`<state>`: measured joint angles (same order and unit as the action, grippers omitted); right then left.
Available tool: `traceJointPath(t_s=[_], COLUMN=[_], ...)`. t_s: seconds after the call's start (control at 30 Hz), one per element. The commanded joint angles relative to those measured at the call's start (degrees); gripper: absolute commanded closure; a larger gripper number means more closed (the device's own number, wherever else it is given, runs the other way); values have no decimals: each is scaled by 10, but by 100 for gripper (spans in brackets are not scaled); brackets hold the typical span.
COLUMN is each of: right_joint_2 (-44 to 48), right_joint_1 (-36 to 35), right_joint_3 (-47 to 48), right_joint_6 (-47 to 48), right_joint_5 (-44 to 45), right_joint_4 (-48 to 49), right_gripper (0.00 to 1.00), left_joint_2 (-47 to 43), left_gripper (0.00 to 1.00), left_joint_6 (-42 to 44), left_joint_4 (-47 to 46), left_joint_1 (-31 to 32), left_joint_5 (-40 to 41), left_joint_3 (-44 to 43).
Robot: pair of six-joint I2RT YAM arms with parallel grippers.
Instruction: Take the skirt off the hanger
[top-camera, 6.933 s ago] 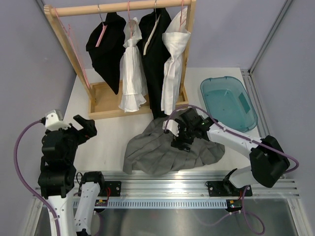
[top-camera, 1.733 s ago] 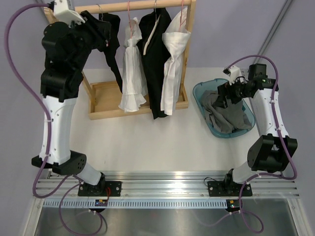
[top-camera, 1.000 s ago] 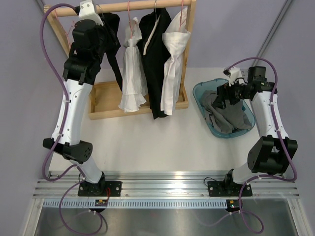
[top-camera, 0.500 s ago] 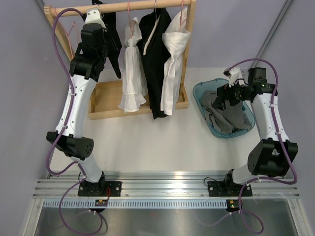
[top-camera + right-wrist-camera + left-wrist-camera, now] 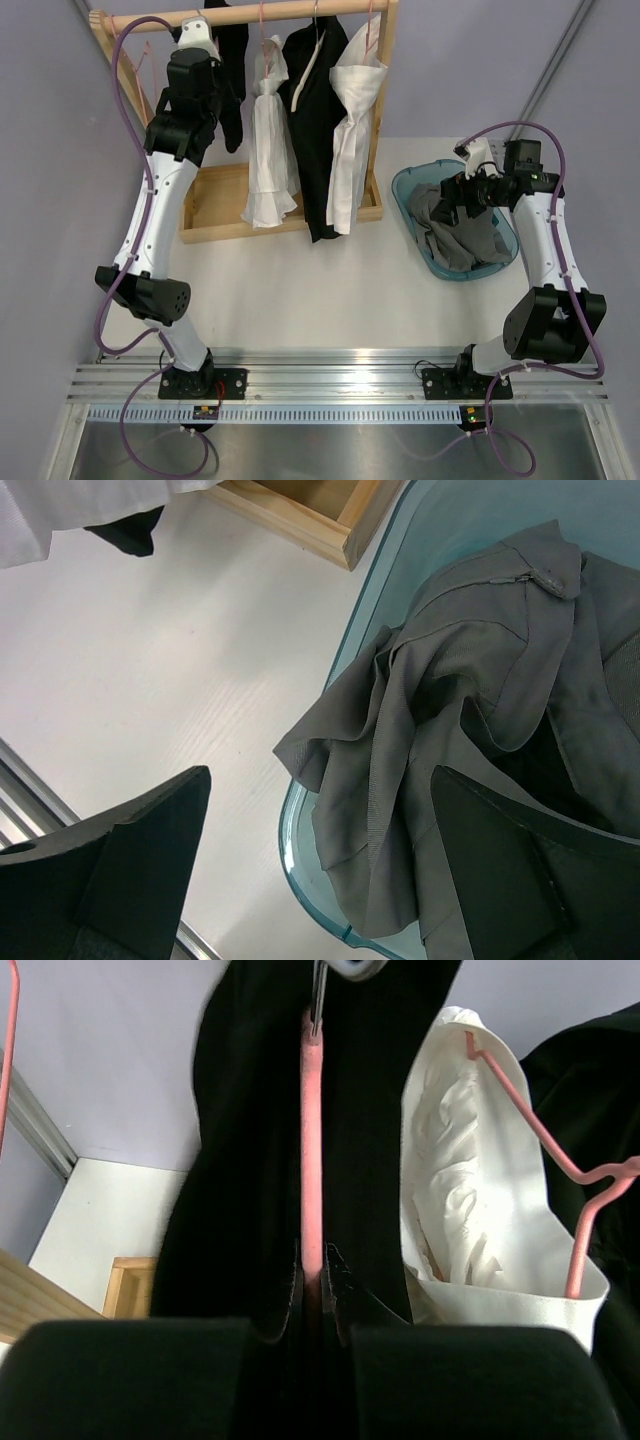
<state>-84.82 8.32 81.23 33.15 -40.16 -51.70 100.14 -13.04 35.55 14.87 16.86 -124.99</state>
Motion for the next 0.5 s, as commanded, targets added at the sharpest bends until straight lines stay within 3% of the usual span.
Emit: traceJointPath(t_s=[0.0, 0.23, 0.47], right_joint_2=[28, 40, 44], right_joint_1=[2, 2, 2], right_joint_3=[-5, -6, 2], right_joint_6=[2, 0, 3], right_joint_5=[-14, -27, -57], right_joint_4=[12, 6, -12], right_gripper=[1, 1, 0], left_joint_2=[-30, -95, -167], left_gripper=[100, 100, 100], left_joint_6=[20, 51, 47], left_joint_4=[-47, -79, -64], left_joint_1=[-3, -3, -3], left_joint_5=[-30, -36, -37], left_joint_3=[-2, 2, 97])
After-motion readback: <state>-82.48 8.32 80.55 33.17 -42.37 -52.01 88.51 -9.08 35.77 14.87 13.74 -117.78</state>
